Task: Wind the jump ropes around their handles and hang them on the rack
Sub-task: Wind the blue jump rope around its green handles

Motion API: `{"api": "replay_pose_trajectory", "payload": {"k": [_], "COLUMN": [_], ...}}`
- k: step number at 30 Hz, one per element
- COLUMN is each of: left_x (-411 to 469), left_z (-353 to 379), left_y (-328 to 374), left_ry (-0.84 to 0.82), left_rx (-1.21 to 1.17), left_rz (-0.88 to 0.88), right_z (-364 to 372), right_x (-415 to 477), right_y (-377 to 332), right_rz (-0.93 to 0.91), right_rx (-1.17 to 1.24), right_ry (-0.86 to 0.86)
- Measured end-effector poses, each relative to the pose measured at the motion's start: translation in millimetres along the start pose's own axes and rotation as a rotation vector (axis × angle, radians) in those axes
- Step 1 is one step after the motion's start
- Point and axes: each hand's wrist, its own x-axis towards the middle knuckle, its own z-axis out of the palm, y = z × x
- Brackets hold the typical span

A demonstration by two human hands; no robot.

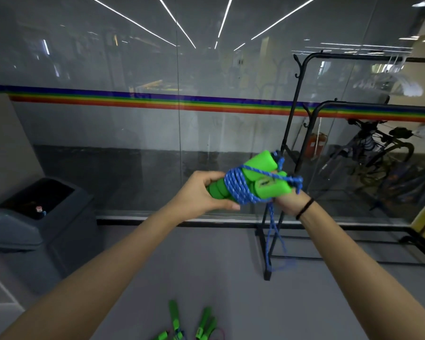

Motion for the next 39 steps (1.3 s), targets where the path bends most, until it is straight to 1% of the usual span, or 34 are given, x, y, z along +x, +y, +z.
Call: {"api": "replay_pose_trajectory", "payload": {"k": [2,4,7,8,10,11,12,14,16,18,20,23,25,28,31,33,35,37,39], "left_x": [3.6,7.5,13.3,15.9,18.8,19.6,19.6,16.6,12.8,9.4,7.8,8.5,8.7,9.7,11.8,13.1,12.3,7.6,1.1], "left_z": [4.1,7.1,7.8,6.6,4.6,2.7,0.2,-6.3,-13.0,-16.4,-17.8,-18.2,-16.1,-9.7,-12.9,-18.2,-21.1,-18.5,-14.6], "left_y": [-2.7,-6.0,-4.9,-7.0,-12.6,-17.8,-21.4,-25.9,-26.2,-23.4,-20.8,-17.3,-15.7,-14.0,-8.7,-6.4,-6.0,-7.3,-8.4], "left_ry": [0.081,0.209,0.378,0.419,0.484,0.508,0.512,0.446,0.288,0.122,-0.006,-0.116,-0.195,-0.359,-0.426,-0.438,-0.428,-0.407,-0.345], "left_rx": [-0.096,-0.211,-0.423,-0.44,-0.347,-0.217,-0.034,0.342,0.553,0.715,0.868,1.07,1.149,1.183,1.147,1.047,0.917,0.735,0.522], "left_rz": [-0.031,-0.075,-0.168,-0.195,-0.238,-0.256,-0.269,-0.27,-0.216,-0.178,-0.128,-0.045,-0.011,0.019,0.055,0.077,0.07,0.059,0.062], "right_z": [6.2,13.7,23.0,26.3,33.3,35.7,37.0,37.8,39.1,39.3,39.8,42.7,42.9,34.0,22.1,15.2,11.7,9.1,5.3], "right_x": [1.1,1.6,-4.1,-5.9,-7.2,-7.3,-7.8,-8.0,-8.0,-6.2,-6.2,-8.6,-6.9,3.6,12.4,14.0,14.9,15.3,15.5], "right_y": [10.4,15.3,18.5,18.8,16.2,14.0,10.8,4.1,-4.4,-9.5,-13.5,-24.2,-31.4,-36.2,-34.5,-32.5,-27.1,-19.6,-8.9], "right_rz": [-0.007,0.026,0.058,0.063,0.065,0.052,0.03,-0.026,-0.052,-0.046,-0.039,-0.046,-0.082,-0.127,-0.083,-0.043,-0.038,-0.018,0.019], "right_rx": [0.019,0.029,-0.063,-0.107,-0.272,-0.423,-0.612,-0.954,-1.131,-1.209,-1.254,-1.297,-1.323,-1.287,-1.04,-0.804,-0.598,-0.421,-0.248], "right_ry": [-0.006,-0.032,-0.042,-0.038,-0.034,-0.04,-0.054,-0.111,-0.171,-0.218,-0.247,-0.268,-0.27,-0.326,-0.418,-0.434,-0.411,-0.354,-0.328]}}
